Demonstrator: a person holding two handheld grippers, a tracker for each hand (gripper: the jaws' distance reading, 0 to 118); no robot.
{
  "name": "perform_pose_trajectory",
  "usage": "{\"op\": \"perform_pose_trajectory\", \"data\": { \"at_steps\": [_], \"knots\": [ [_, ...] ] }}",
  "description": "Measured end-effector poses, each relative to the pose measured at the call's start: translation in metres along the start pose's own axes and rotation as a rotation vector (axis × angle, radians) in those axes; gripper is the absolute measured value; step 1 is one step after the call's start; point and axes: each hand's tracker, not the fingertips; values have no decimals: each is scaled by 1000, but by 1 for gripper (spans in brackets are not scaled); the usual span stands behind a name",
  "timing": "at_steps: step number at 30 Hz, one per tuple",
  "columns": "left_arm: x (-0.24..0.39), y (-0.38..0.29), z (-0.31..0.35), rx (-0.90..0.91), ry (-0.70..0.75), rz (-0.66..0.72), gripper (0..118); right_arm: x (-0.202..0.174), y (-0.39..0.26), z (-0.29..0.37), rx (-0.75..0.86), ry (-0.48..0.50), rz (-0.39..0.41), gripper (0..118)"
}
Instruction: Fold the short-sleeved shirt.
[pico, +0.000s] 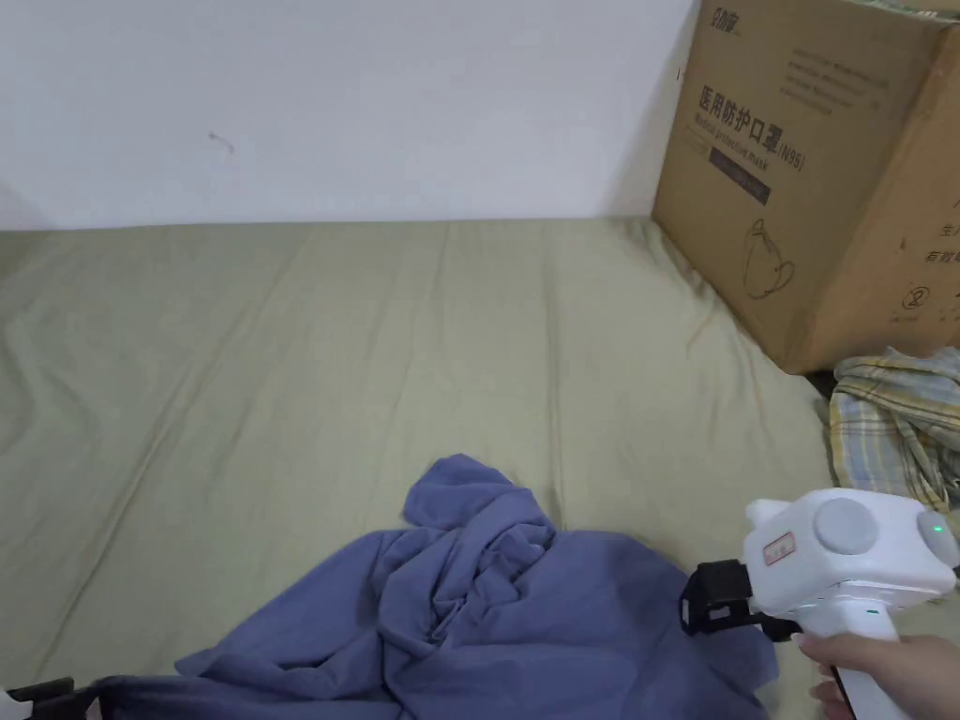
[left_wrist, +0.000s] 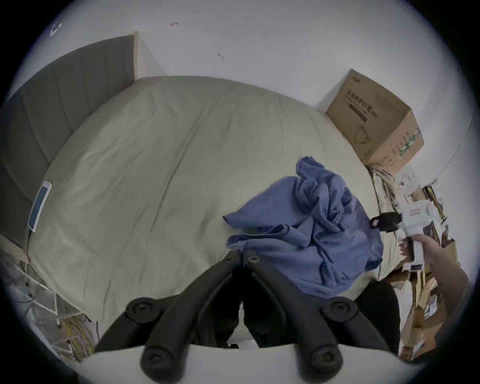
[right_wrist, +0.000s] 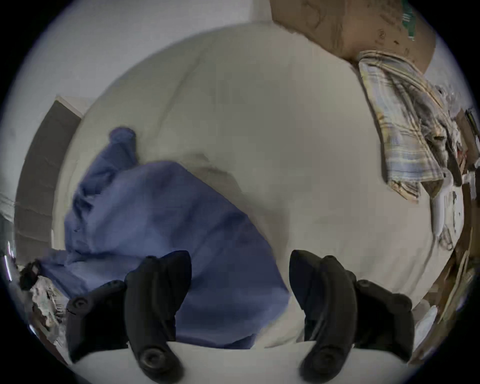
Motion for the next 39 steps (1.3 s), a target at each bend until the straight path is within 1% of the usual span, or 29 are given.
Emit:
{"op": "perform_pose_trajectory", "data": {
  "at_steps": [1, 3, 4, 5, 6, 7, 8, 9, 11, 13, 16, 18, 21, 24, 28, 31, 33, 39],
  "knots": [
    [0, 0, 1, -2, -1, 5, 0, -4, 4, -8, -15, -14, 36, 83],
    [1, 1, 0, -7, 3, 8, 0, -8, 4, -18, -45, -1, 85, 83],
    [1, 1, 0, -9, 6, 7, 0, -11, 6, -21, -92, -11, 90, 79],
    [2, 0, 0, -12, 10, 6, 0, -13, 8, -22, -87, -30, 101, 68],
    [1, 0, -2, -13, 14, 5, 0, -15, 5, -15, -55, -33, 152, 59],
    [1, 0, -2, -17, 15, 5, 0, -13, 3, -9, -38, -1, 175, 34],
    [0, -1, -2, -20, 16, 5, 0, -13, 4, -3, -22, 59, 195, 1],
    [0, -2, -2, -21, 18, 8, 0, -13, 1, 9, 37, 81, 157, 1],
    [-3, -1, -2, -22, 20, 12, 0, -14, -8, 33, 60, 100, 189, 1],
    [-5, 1, 3, -20, 18, 18, 0, -14, -14, 60, 121, 126, 195, 1],
    [-10, 14, 17, 12, 6, 25, 0, -5, -20, 107, 209, 200, 148, 1],
    [-14, 28, 30, 45, 3, 22, 0, 0, -24, 140, 274, 226, 140, 1],
    [-18, 60, 63, 136, 19, 0, 0, 1, -28, 205, 390, 251, 128, 1],
    [-17, 96, 95, 208, 5, -14, 0, 0, -21, 253, 499, 259, 123, 1],
    [-9, 149, 135, 301, -30, -30, 0, -7, -1, 316, 597, 327, 84, 1],
    [-1, 184, 156, 355, -15, -61, 0, -17, 18, 354, 672, 329, 85, 1],
    [4, 207, 168, 387, 4, -80, 0, -27, 31, 380, 707, 327, 106, 1],
    [8, 265, 176, 432, 5, -45, 0, -53, 81, 422, 781, 279, 144, 1]
  ]
}}
